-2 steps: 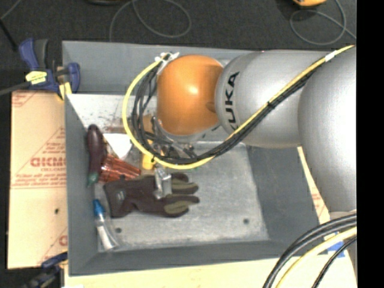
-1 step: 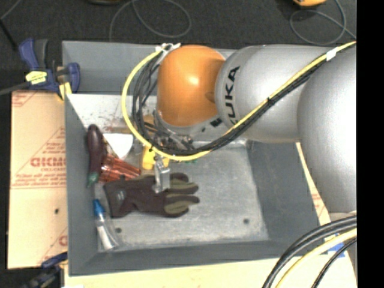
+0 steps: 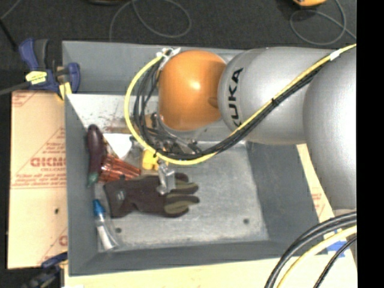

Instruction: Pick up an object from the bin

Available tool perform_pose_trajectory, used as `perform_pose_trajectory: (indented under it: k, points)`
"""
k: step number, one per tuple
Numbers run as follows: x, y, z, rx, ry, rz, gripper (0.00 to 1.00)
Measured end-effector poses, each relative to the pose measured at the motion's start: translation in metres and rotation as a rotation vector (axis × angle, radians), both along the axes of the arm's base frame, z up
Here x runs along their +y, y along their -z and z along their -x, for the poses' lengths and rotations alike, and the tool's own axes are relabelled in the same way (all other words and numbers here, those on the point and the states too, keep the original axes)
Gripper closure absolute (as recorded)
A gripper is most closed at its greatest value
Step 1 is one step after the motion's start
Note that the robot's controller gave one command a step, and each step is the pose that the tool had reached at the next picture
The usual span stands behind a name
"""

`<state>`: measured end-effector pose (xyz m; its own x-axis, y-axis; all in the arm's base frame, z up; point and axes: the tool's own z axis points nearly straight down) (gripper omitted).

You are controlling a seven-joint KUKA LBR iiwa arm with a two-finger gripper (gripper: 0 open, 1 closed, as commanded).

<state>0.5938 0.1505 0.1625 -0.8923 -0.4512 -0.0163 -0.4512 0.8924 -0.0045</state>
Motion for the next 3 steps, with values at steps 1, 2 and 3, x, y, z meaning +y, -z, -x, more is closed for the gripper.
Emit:
perform_pose_trajectory:
  k: [1, 2, 3]
  points:
    - [-0.016, 0.049, 0.012, 0.007, 0.110, -0.002, 0.00]
    - [-0.019, 0.077, 0.032, -0.003, -0.043, -0.001, 1.00]
    - [-0.019, 0.077, 0.032, -0.003, -0.042, -0.001, 1.00]
